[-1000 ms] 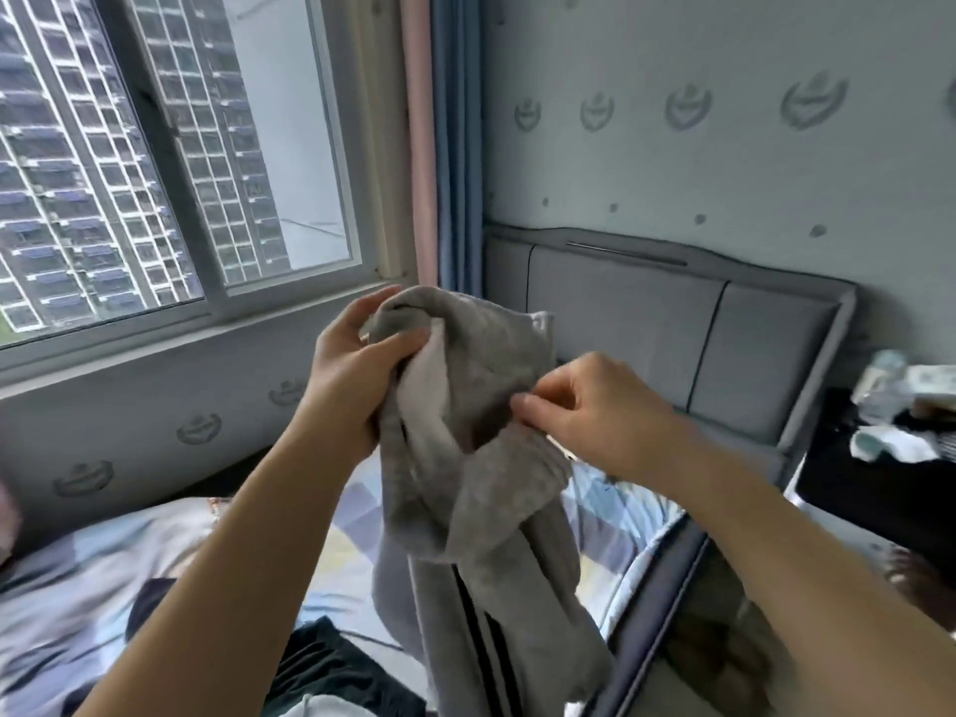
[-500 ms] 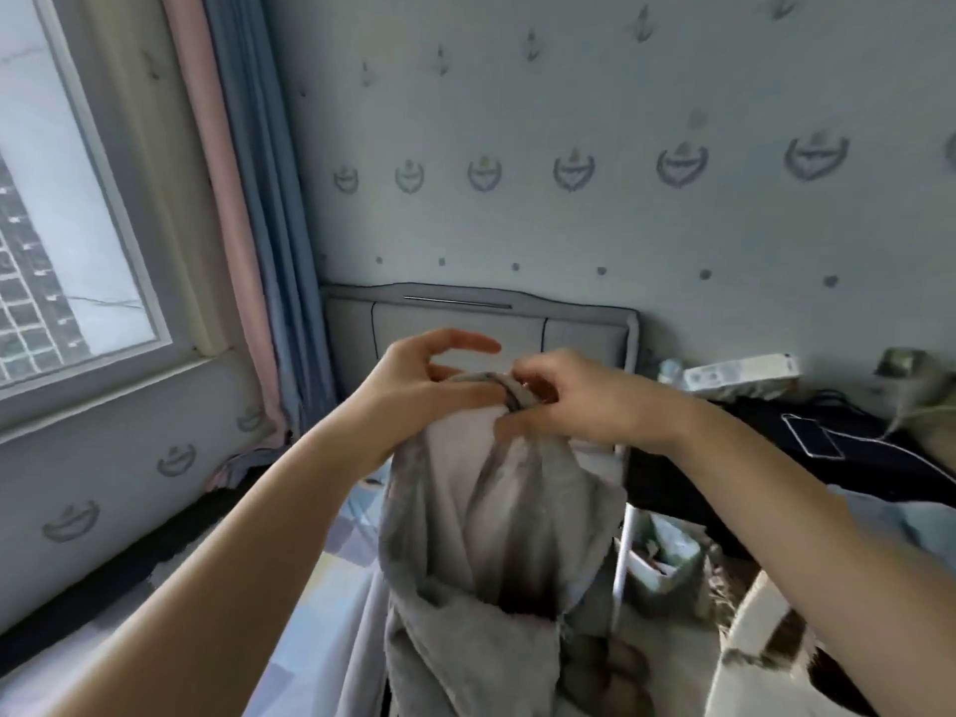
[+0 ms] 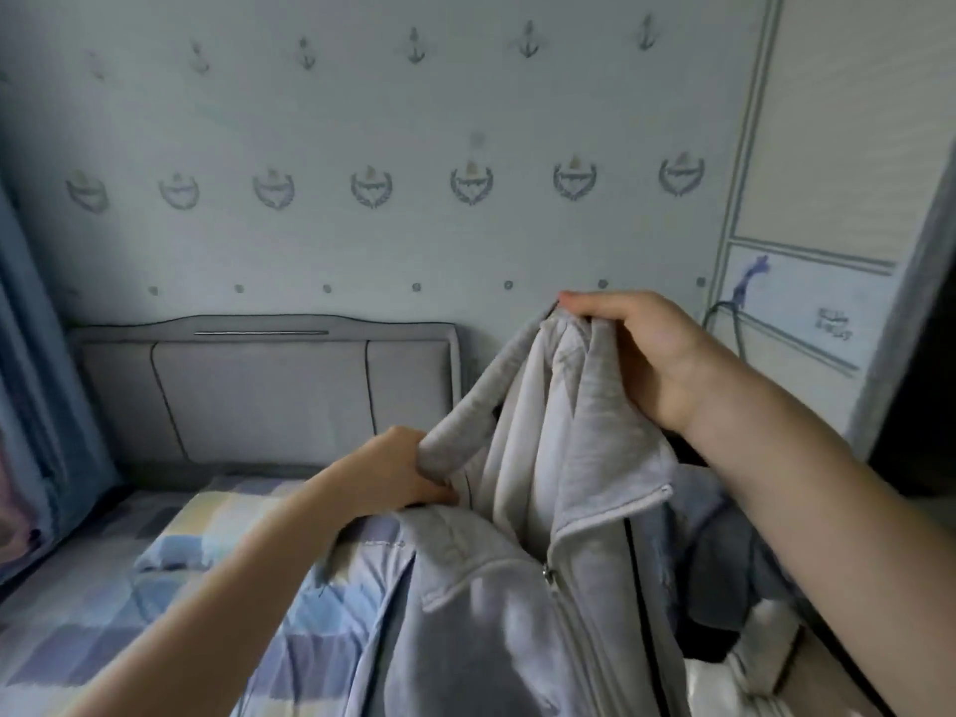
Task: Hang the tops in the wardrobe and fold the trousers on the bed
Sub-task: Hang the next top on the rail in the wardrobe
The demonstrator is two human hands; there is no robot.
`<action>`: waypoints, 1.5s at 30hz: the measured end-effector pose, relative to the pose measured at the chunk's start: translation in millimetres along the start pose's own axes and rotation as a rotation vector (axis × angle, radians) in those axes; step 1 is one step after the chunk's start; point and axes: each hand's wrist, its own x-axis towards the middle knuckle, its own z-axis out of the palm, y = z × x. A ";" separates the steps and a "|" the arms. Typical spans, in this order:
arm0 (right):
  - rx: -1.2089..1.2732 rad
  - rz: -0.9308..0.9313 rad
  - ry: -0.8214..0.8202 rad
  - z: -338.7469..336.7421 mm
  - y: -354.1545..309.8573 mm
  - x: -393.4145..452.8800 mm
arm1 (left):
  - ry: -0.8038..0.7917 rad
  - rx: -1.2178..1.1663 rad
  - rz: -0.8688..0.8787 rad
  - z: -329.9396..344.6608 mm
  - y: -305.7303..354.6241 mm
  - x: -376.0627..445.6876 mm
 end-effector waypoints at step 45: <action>-1.402 0.073 1.575 -445.3 -120.6 -0.6 | -0.932 -1.203 0.306 186.2 577.4 388.3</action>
